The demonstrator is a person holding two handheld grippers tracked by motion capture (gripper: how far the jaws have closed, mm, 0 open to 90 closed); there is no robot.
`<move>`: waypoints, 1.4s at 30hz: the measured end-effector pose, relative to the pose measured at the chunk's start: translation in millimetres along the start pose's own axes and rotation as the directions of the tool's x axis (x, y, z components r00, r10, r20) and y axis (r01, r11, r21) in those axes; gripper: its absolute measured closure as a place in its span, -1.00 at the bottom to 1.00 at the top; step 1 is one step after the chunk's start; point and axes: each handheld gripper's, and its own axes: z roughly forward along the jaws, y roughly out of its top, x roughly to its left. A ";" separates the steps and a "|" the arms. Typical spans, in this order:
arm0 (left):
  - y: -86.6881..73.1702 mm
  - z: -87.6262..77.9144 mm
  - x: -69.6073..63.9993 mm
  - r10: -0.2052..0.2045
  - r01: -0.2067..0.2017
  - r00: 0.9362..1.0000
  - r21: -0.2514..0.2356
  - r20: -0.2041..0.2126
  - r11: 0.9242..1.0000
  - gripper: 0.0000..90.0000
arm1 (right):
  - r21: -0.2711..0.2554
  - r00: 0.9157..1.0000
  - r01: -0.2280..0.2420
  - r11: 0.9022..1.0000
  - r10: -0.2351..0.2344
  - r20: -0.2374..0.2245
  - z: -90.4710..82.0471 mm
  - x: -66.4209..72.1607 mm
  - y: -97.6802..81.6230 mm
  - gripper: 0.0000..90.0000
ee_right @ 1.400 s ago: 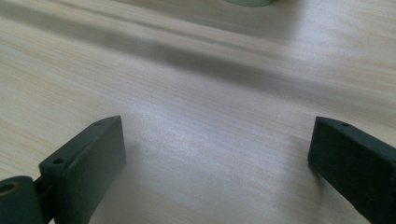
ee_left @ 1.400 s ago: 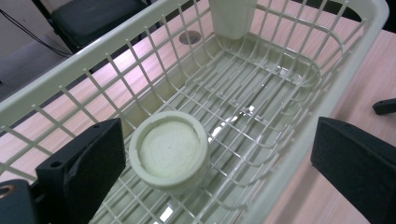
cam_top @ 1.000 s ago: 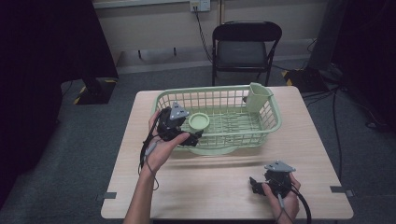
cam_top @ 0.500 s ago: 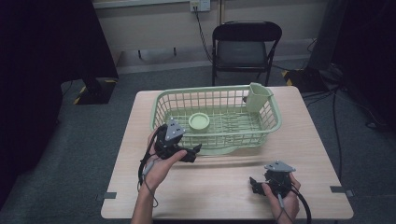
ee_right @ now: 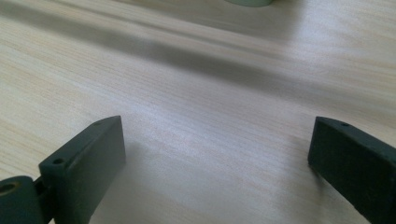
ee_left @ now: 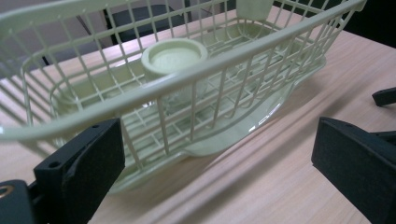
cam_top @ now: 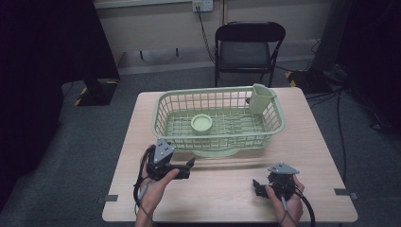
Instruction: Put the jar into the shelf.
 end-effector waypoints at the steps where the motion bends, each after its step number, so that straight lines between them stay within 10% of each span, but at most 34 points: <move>1: -4.4 0.5 -0.6 -0.002 0.002 1.000 0.002 -0.007 1.000 -0.95 | 0.000 1.000 0.000 1.000 0.000 0.000 0.0 0.0 0.0 -0.93; 18: -76.7 21.3 8.7 -0.159 0.176 0.978 0.125 -0.137 0.976 -0.92 | 0.000 1.000 0.001 1.000 -0.001 0.001 0.0 0.1 0.0 -0.93; 31: -98.4 35.7 17.8 -0.199 0.252 0.953 0.232 -0.230 0.940 -0.91 | 0.000 1.000 0.001 1.000 -0.001 0.001 0.0 0.1 0.0 -0.93; 42: -102.7 43.5 12.8 -0.174 0.250 0.943 0.259 -0.283 0.933 -0.99 | 0.001 1.000 0.000 1.000 0.000 0.001 0.0 0.1 0.0 -0.93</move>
